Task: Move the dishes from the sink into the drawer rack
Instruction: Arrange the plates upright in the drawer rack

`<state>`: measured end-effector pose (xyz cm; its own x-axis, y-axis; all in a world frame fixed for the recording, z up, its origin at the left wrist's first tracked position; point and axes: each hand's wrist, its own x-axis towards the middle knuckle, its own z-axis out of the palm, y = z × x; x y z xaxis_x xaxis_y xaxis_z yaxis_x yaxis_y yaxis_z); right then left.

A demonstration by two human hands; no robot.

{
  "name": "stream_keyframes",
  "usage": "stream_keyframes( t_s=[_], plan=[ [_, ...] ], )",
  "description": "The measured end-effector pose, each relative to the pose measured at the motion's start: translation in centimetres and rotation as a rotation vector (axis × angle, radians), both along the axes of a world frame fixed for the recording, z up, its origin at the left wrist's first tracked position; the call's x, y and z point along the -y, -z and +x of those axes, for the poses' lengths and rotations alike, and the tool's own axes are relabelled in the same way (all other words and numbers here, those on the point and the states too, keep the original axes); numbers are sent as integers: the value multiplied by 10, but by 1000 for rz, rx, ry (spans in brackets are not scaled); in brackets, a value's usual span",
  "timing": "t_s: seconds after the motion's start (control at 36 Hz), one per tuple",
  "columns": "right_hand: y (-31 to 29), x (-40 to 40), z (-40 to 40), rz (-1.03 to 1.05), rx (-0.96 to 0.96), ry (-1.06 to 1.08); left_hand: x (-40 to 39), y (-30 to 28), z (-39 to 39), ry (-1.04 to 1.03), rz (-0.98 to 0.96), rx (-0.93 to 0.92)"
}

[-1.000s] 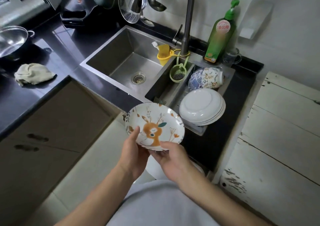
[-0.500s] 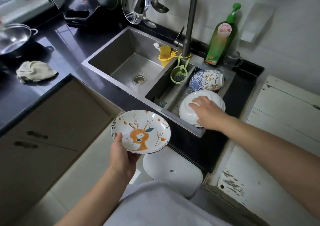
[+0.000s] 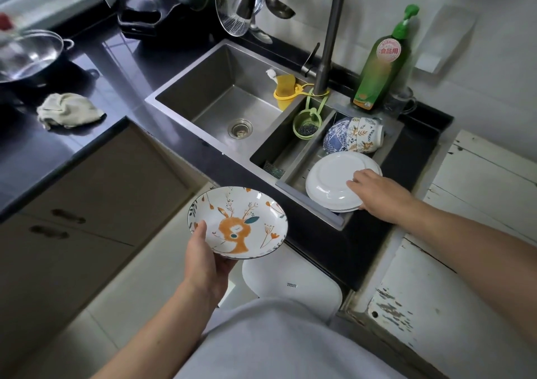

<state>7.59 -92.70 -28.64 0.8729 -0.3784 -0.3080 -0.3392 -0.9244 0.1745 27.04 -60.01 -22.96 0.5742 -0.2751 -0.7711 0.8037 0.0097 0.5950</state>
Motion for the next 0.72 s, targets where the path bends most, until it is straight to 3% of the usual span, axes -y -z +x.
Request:
stream_keyframes(
  t_s=[0.19,0.44,0.61,0.72],
  plan=[
    [-22,10,5,37,5,16,-3,0,1,12,4,10],
    [-27,1,25,-258,196,10,-3,2,2,12,22,18],
    [-31,-1,35,-325,254,-32,-10,1,0,14,28,20],
    [-44,-2,37,-291,395,10,-22,4,2,-7,32,29]
  ],
)
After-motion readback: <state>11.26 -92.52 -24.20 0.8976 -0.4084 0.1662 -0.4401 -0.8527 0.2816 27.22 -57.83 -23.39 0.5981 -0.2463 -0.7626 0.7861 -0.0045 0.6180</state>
